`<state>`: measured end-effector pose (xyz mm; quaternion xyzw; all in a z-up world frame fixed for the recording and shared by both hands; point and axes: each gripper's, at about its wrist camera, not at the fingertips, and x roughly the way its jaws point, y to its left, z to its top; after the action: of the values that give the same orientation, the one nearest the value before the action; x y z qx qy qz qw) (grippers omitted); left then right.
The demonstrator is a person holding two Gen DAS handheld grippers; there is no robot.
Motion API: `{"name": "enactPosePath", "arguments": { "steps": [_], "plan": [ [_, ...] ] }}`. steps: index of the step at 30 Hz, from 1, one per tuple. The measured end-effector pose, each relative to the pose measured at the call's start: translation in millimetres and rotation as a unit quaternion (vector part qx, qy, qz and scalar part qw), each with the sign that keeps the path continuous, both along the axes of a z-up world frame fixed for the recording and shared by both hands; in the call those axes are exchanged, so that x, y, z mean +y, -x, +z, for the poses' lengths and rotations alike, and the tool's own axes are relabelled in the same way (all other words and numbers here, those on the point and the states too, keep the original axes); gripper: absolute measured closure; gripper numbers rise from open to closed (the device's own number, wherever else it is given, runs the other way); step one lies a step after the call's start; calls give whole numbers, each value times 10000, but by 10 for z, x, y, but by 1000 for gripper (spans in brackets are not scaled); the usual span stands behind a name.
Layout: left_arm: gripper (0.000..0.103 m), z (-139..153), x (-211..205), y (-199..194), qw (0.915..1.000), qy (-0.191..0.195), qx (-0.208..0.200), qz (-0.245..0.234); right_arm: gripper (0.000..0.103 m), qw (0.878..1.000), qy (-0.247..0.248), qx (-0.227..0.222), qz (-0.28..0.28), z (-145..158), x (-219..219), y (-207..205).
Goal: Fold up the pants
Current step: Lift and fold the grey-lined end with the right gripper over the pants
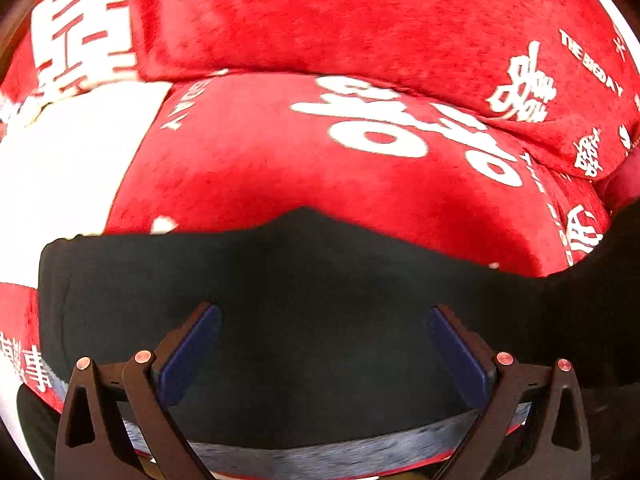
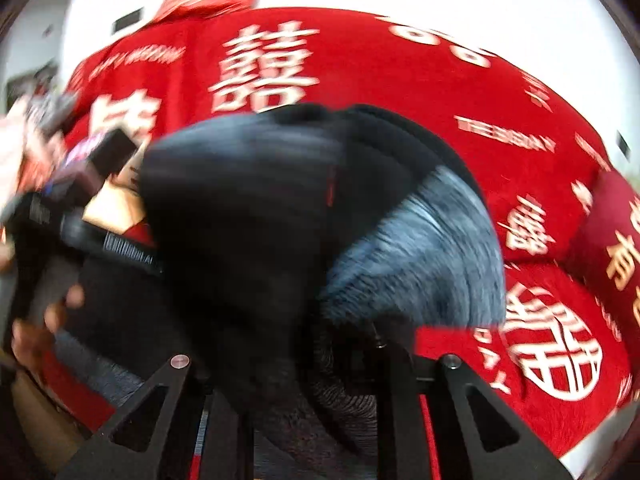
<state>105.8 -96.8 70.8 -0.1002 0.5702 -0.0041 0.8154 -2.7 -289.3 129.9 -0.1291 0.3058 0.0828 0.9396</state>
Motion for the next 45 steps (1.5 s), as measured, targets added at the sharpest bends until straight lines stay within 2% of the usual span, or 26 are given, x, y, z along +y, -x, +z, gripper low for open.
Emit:
{"name": "enactPosePath", "arguments": {
  "steps": [4,8,11,13,16,17,19,21,23,25,26,27,28,30,31,33,35,38,42,44,45],
  "plan": [
    [0,-192,333,107,9993,117,232,282,84,9970,589,426,250,-489,487,-3],
    [0,-300,611,204,9976,366,296,506,82,9877,1346,790,132,-904,821,-61],
    [0,-313,639,243,9979,429,220,441,69,9826,1683,782,121,-919,981,-48],
    [0,-324,613,240,9983,393,193,378,37,9815,1684,872,280,-862,1067,-6],
    [0,-303,607,259,9983,488,147,275,26,9775,1829,808,670,-705,1199,228],
    [0,-288,619,272,9982,525,140,268,25,9771,1763,842,847,-634,1208,309],
    [0,-272,637,283,9977,616,149,254,24,9791,1302,1016,1189,-428,1127,459],
    [0,-260,618,279,9975,627,214,238,23,9839,390,1254,1213,-173,849,485],
    [0,-227,544,286,9974,670,226,151,21,9873,-200,1276,922,-40,556,383],
    [0,-171,401,316,9976,661,186,-8,19,9892,-665,1271,300,-24,150,227],
    [0,-151,279,337,9983,538,171,-149,19,9870,-820,1382,-74,-96,-50,134],
    [0,-152,167,358,9989,326,191,-262,19,9785,-1041,1701,-534,-255,-298,22],
    [0,-175,8,395,9987,-52,210,-460,19,9706,-1215,1951,-718,-370,-416,-14],
    [0,-261,-176,460,9954,-560,256,-729,19,9434,-1821,2607,-941,-689,-655,-41],
    [0,-324,-247,486,9933,-767,309,-811,19,9348,-2003,2778,-946,-791,-702,-23],
    [0,-385,-296,518,9932,-756,294,-839,19,9427,-1786,2700,-807,-792,-653,51],
    [0,-368,-282,501,9940,-676,372,-778,19,9445,-1595,2771,-757,-747,-626,16],
    [0,-261,-235,551,9955,-569,283,-696,18,9477,-1773,2548,-737,-534,-729,-98],
    [0,-367,-239,650,9944,-615,408,-755,18,9614,-1489,2140,-877,-405,-771,-499],
    [0,-399,-202,628,9953,-489,441,-716,18,9600,-1402,2277,-830,-501,-726,-803],
    [0,-405,-190,613,9954,-443,457,-720,18,9588,-1201,2424,-866,-615,-691,-932]
  ]
}}
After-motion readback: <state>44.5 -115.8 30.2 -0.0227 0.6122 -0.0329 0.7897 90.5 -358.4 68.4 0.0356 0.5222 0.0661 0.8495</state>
